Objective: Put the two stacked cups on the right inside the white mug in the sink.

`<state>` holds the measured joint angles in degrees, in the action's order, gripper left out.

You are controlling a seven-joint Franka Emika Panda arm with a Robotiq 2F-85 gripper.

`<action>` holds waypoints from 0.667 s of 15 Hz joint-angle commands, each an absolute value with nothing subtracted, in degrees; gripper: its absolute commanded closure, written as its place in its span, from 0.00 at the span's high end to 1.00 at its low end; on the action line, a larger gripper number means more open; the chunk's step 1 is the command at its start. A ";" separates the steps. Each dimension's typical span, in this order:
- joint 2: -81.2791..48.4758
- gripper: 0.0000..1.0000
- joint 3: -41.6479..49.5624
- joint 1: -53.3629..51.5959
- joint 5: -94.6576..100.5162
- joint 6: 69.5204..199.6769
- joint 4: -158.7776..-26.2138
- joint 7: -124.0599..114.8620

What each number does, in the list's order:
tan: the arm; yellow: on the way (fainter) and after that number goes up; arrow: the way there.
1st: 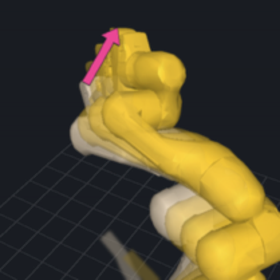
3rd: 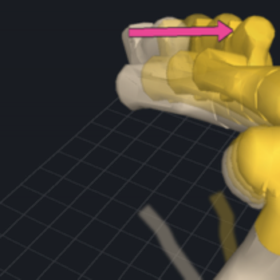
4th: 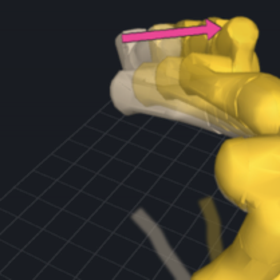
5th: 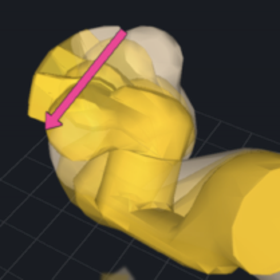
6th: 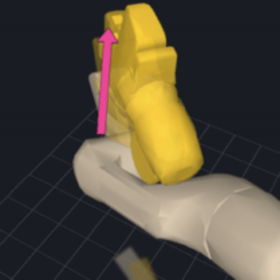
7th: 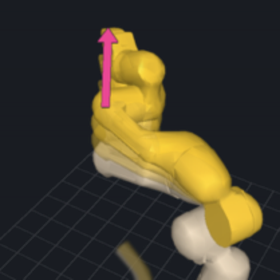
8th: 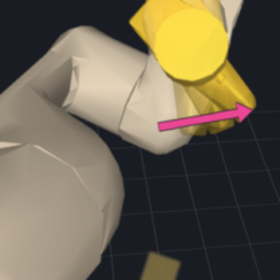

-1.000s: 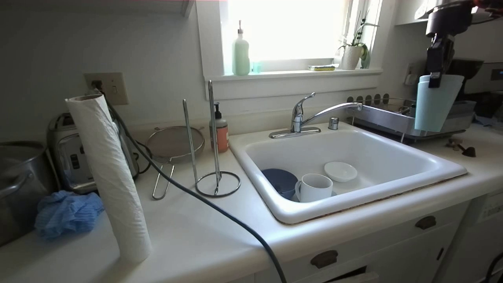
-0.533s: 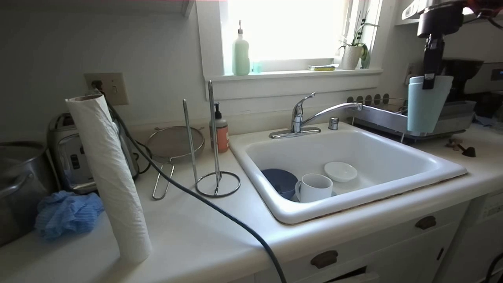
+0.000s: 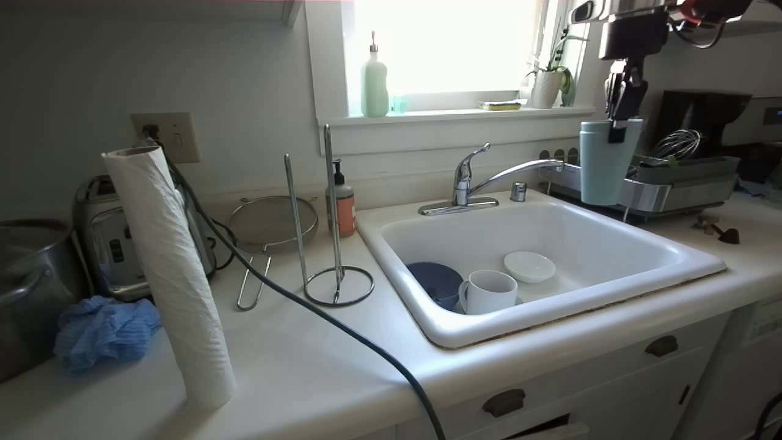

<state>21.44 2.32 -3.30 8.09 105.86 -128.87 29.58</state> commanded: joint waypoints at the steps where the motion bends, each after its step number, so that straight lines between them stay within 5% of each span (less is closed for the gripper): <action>1: 18.83 0.02 0.46 -6.30 10.07 110.35 -129.62 33.13; 10: 15.95 0.07 -1.74 -8.71 8.24 111.64 -131.37 35.06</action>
